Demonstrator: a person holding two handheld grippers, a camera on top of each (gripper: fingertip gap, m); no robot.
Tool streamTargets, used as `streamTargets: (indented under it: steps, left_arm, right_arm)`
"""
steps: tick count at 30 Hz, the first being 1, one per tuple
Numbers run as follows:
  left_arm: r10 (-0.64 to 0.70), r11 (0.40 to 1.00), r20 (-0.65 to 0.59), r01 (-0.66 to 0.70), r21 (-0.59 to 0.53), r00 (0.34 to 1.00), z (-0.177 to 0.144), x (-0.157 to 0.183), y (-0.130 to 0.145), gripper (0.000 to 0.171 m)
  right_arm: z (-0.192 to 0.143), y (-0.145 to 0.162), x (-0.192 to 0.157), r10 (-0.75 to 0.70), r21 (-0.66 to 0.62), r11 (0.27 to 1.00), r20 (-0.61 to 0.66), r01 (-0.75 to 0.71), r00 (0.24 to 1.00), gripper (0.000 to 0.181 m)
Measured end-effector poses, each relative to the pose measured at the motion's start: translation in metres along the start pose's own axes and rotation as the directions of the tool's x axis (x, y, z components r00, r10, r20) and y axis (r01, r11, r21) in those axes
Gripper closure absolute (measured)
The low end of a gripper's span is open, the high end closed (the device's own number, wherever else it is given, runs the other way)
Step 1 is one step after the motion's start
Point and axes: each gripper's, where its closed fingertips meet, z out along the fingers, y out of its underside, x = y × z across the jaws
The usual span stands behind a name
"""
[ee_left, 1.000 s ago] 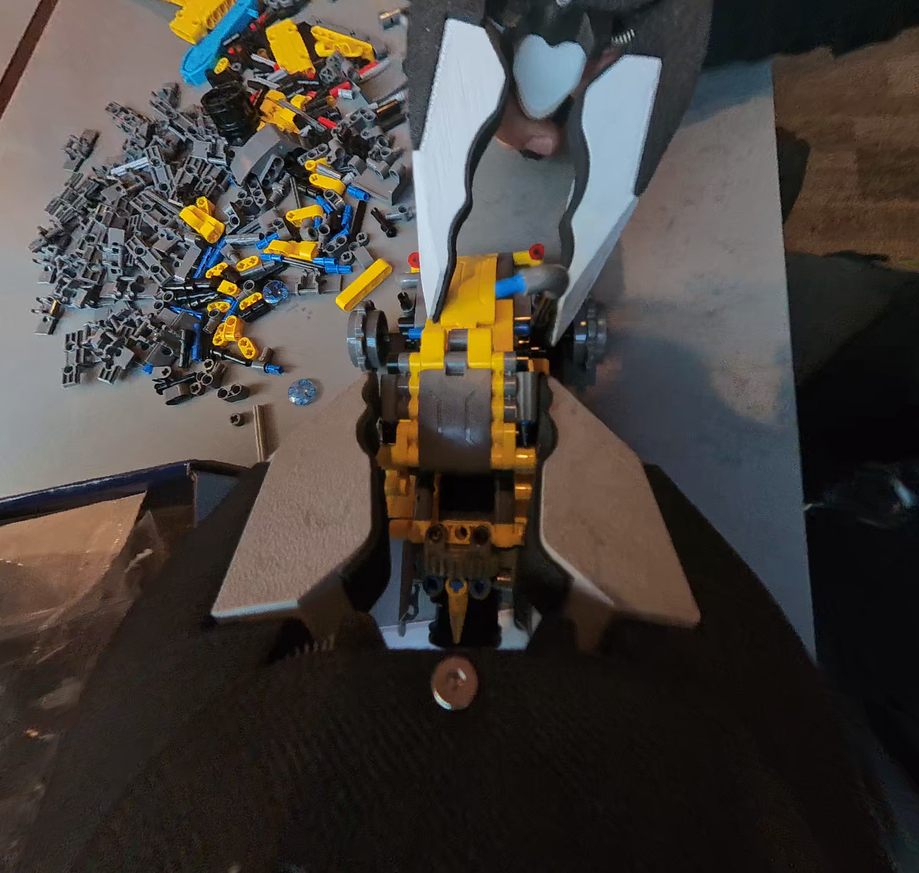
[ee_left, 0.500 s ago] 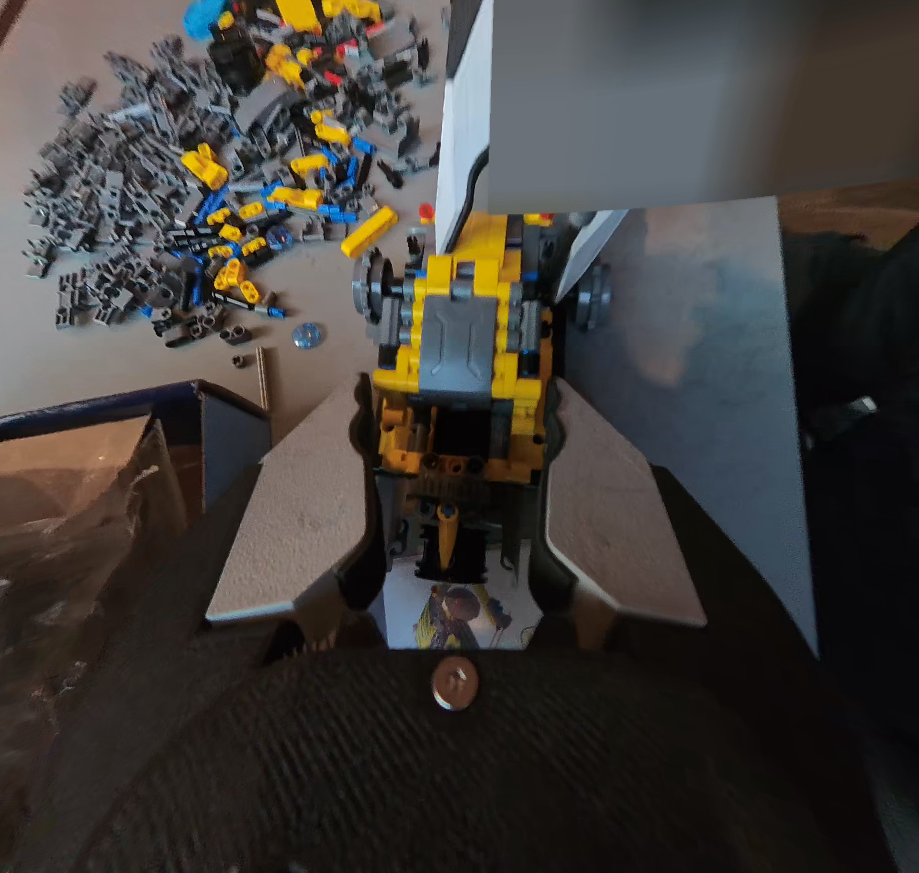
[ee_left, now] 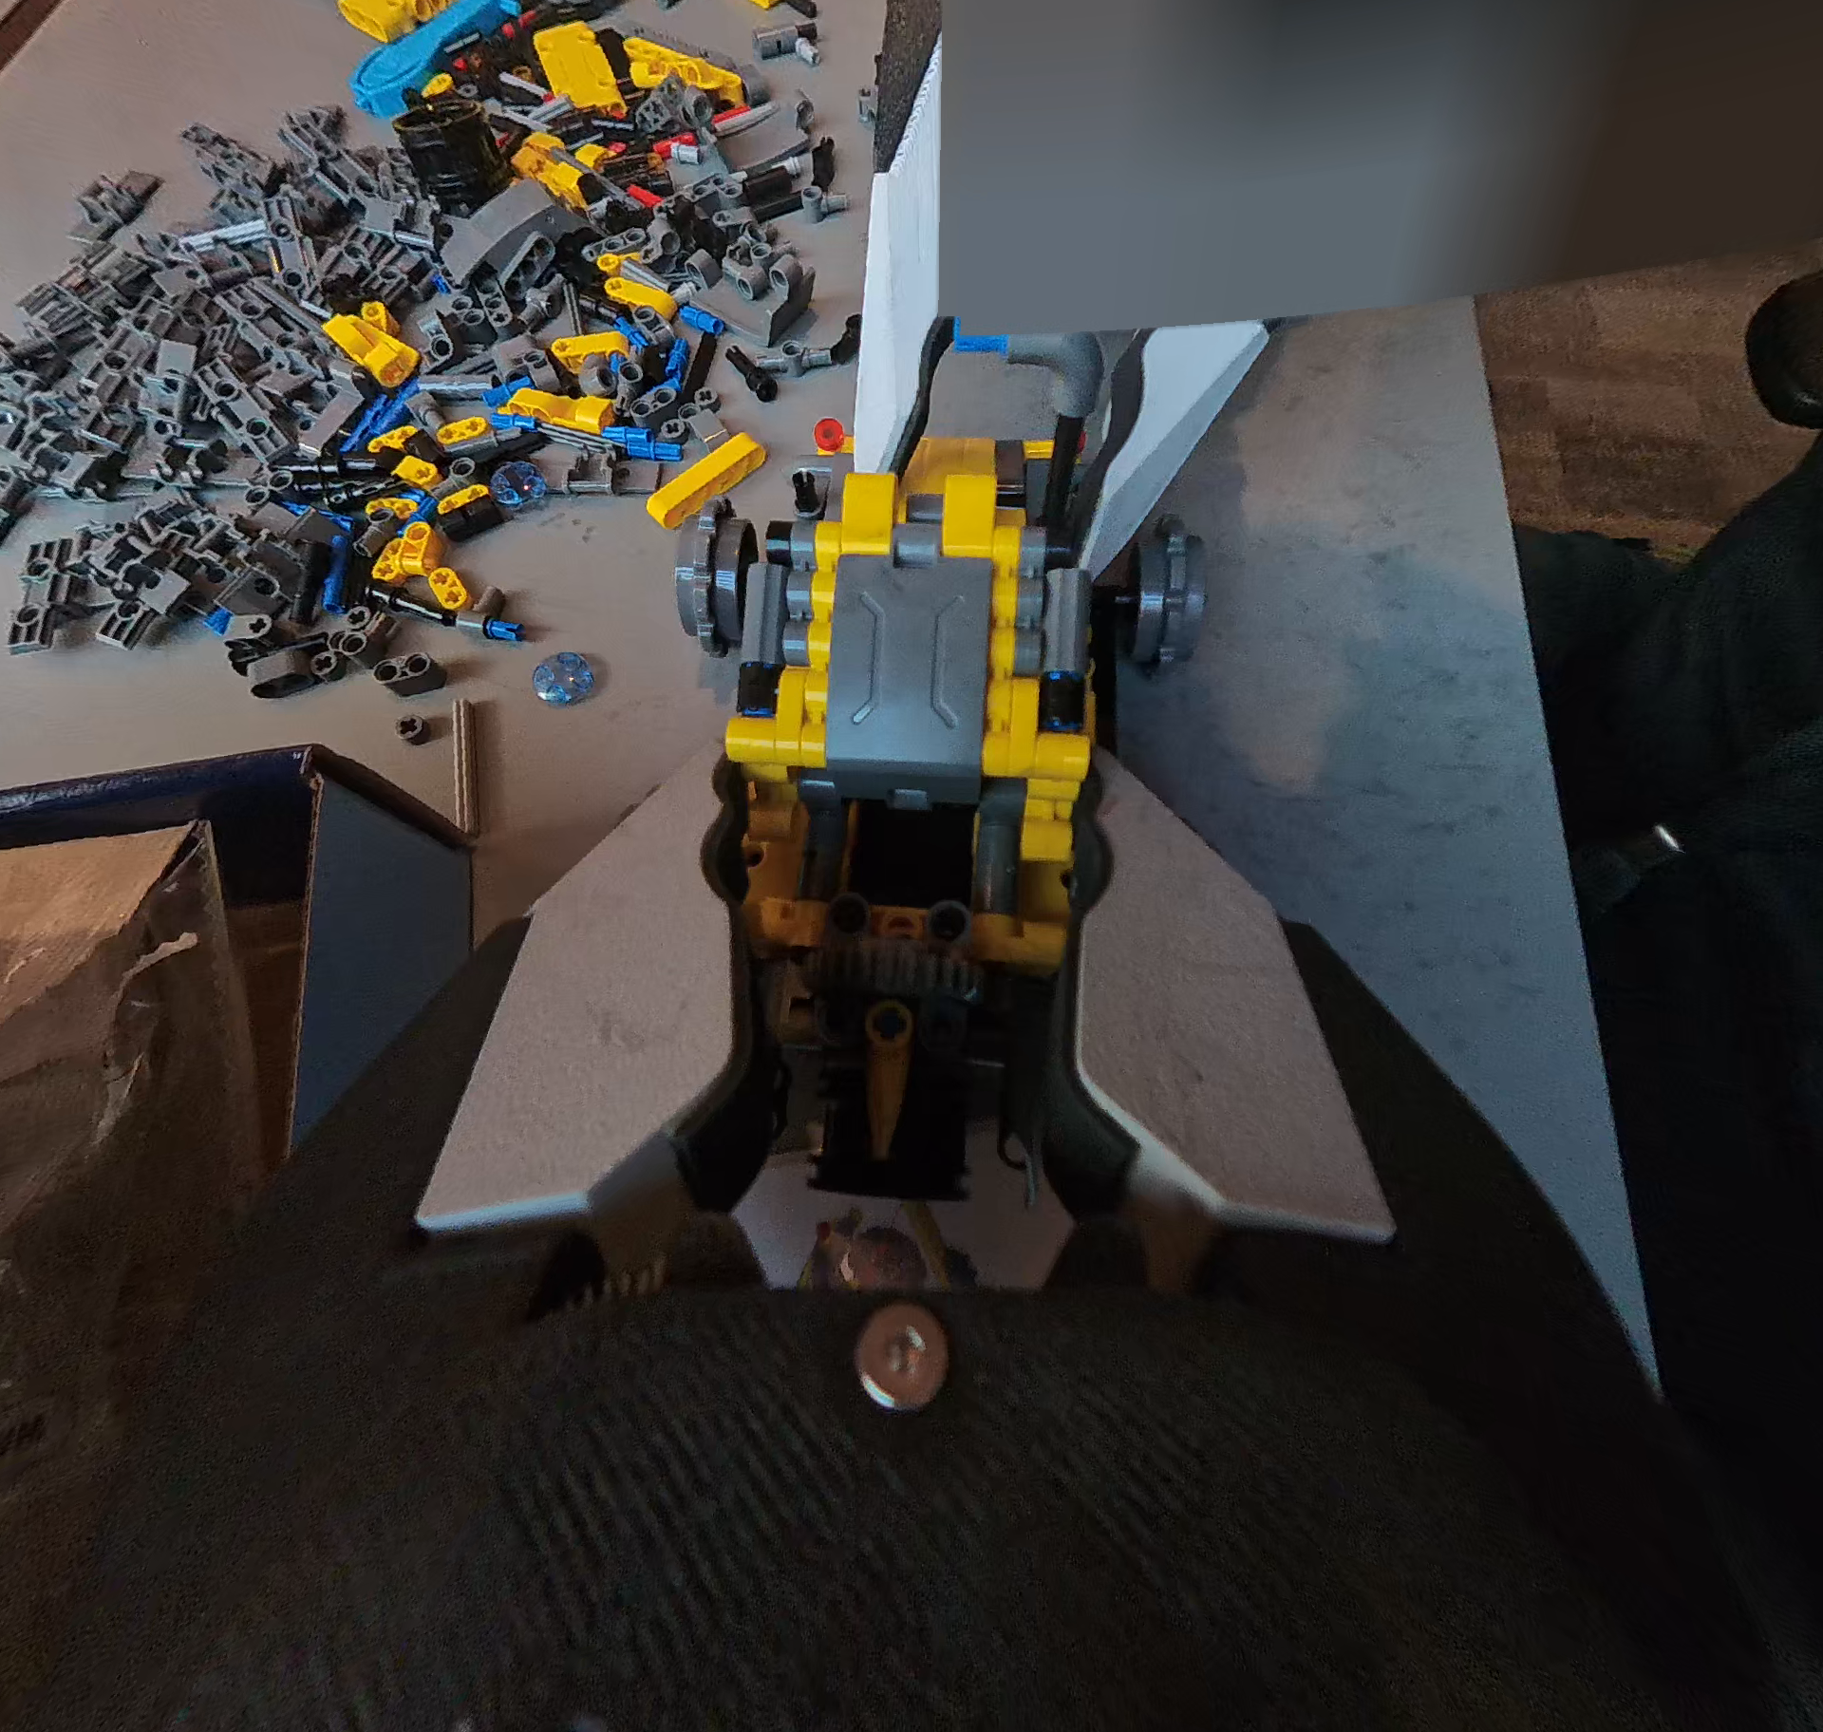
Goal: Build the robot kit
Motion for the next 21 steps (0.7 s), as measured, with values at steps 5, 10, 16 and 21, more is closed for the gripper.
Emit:
streamTargets:
  steps: [5,10,16,21]
  left_arm:
    - [-0.007,1.0,0.007,0.006,0.025,1.0,0.0,-0.001,-0.001,0.108]
    - [-0.055,0.998,0.01,0.054,0.041,0.998,-0.005,-0.002,-0.003,0.108]
    - [-0.054,0.993,0.061,0.048,0.108,0.997,-0.013,-0.003,-0.022,0.109]
    - [-0.052,0.995,0.027,0.049,0.087,0.998,-0.004,-0.004,-0.019,0.107]
  right_arm:
    - [-0.002,-0.002,0.002,-0.038,0.025,0.999,0.021,0.038,0.999,0.14]
    - [-0.009,-0.01,0.004,0.02,0.057,0.998,-0.001,-0.02,1.0,0.13]
    - [-0.022,-0.033,0.003,0.095,0.131,0.989,-0.188,-0.071,0.978,0.141]
    - [-0.019,-0.045,0.002,0.038,0.085,0.996,-0.298,-0.013,0.954,0.171]
